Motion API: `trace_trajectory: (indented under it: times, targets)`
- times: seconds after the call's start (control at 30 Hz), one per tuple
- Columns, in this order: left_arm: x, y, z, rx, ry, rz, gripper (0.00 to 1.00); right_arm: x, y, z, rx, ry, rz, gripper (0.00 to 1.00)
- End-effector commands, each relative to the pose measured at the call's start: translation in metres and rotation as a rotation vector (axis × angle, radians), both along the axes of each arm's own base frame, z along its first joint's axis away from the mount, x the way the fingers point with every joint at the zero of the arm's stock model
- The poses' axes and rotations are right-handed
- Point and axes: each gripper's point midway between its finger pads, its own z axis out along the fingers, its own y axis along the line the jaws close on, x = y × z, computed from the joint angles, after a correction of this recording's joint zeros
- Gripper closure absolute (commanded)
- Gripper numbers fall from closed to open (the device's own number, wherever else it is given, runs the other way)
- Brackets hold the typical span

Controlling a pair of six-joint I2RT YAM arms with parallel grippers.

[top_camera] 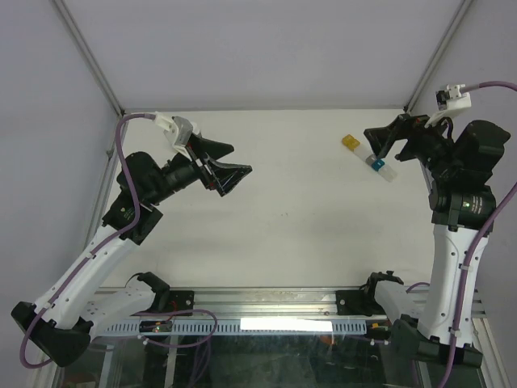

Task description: Sort the pills into containers

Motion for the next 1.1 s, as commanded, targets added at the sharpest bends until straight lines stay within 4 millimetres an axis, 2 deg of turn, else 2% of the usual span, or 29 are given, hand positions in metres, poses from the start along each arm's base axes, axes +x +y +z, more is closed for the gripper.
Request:
trace_trajectory:
  times: [0.0,0.2,0.33,0.43,0.5,0.67,0.8,0.93,1.0,1.07]
  targets:
    - [-0.009,0.0,0.03,-0.051,-0.079,-0.034,0.01,0.006,-0.009,0.01,-0.028,-0.055,-0.045,0.01]
    - [-0.008,-0.005,0.03,-0.065,-0.081,-0.055,0.01,0.011,-0.007,-0.003,-0.068,-0.06,-0.008,0.01]
    - [-0.005,-0.01,0.035,-0.111,-0.081,-0.071,0.01,0.024,-0.014,-0.031,-0.174,-0.041,0.011,0.0]
    - [0.0,-0.019,0.043,-0.17,-0.06,-0.11,0.01,0.036,-0.017,-0.064,-0.234,0.022,0.058,0.0]
    - [0.001,-0.025,0.044,-0.183,-0.035,-0.143,0.01,0.049,-0.027,-0.091,-0.283,0.086,0.05,0.0]
    - [0.002,-0.033,0.035,-0.17,-0.032,-0.188,0.01,0.079,-0.073,-0.167,-0.393,0.253,0.001,0.0]
    - [0.002,-0.035,0.019,-0.119,-0.036,-0.19,0.01,0.096,-0.113,-0.216,-0.424,0.364,-0.007,0.02]
    - [0.003,-0.033,0.003,-0.085,-0.042,-0.175,0.01,0.113,-0.132,-0.26,-0.485,0.452,0.046,0.03]
    - [0.006,-0.031,-0.007,-0.069,-0.038,-0.156,0.01,0.125,-0.139,-0.277,-0.517,0.482,0.077,0.08]
    - [0.007,-0.029,-0.017,-0.053,-0.029,-0.136,0.01,0.134,-0.142,-0.293,-0.558,0.489,0.15,0.22]
